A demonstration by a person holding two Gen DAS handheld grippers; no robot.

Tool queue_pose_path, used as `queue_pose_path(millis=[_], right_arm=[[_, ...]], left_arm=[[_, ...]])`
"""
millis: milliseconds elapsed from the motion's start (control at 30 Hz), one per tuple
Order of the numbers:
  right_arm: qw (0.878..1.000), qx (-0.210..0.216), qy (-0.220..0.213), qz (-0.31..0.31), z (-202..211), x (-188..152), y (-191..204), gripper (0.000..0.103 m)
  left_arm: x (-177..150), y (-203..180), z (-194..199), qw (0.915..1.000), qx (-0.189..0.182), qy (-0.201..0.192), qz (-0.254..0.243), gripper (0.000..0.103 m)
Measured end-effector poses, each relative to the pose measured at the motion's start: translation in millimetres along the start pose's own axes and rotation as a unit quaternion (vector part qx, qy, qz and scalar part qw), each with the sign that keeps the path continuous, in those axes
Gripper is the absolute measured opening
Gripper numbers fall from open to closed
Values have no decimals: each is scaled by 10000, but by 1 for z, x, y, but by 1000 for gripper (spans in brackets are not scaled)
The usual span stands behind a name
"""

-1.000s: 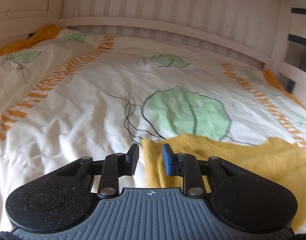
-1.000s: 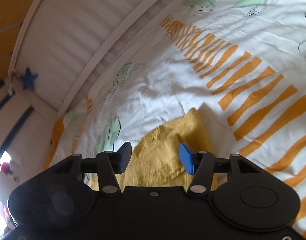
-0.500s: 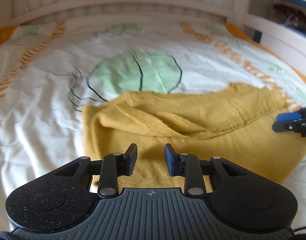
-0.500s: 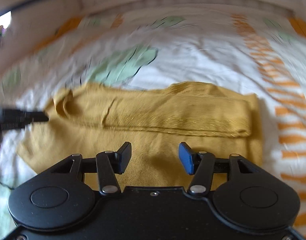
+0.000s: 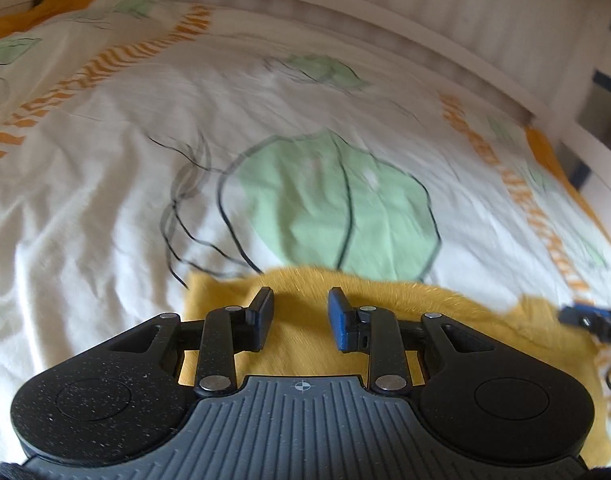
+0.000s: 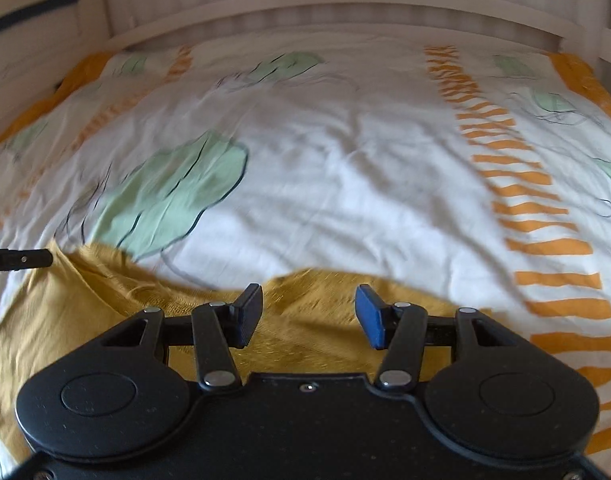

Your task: Fold small clothes

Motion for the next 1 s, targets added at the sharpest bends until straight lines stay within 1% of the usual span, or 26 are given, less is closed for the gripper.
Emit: queue_pose_path(millis=[133, 233, 333, 467, 600, 700, 767, 833, 933, 1000], right_arm=[[9998, 66, -143, -152, 15, -8, -8, 59], [9996, 126, -237, -61, 29, -18, -8, 59], [9992, 296, -251, 79, 41, -27, -4, 59], [9978, 565, -93, 327, 44, -42, 9, 59], [9963, 641, 191, 548, 28, -48, 22, 59], [9959, 521, 289, 680, 11, -44, 28, 60], [9964, 434, 324, 645, -2, -32, 26, 60], [9980, 258, 323, 482, -17, -17, 20, 60], [9991, -280, 235, 234, -32, 1, 7, 60], [9991, -388, 147, -123, -31, 4, -7, 60]], left_arm=[[6, 5, 5, 9999, 84, -60, 52, 29], [7, 10, 9, 9999, 121, -46, 74, 29], [2, 13, 15, 9999, 88, -26, 78, 29], [-12, 17, 23, 9999, 134, 74, -30, 30], [-29, 25, 20, 9993, 197, 327, -62, 30], [-35, 32, 18, 9992, 125, 360, 81, 30], [-34, 32, 17, 9993, 110, 348, 103, 31], [-33, 32, 16, 9993, 116, 358, 78, 32], [-33, 30, 16, 9994, 72, 347, 50, 34], [-32, 28, 16, 9994, 37, 349, -4, 35]])
Point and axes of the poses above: each gripper's, at about its wrist camera, not at the fingertips, and z roughly against the way its jaws point, y to its left, x to its top, the point moved 1 cm from there along -z, roughly the way its jaws point, and after that the axes turned 10 degrees about -x, right-handed, at the moved point
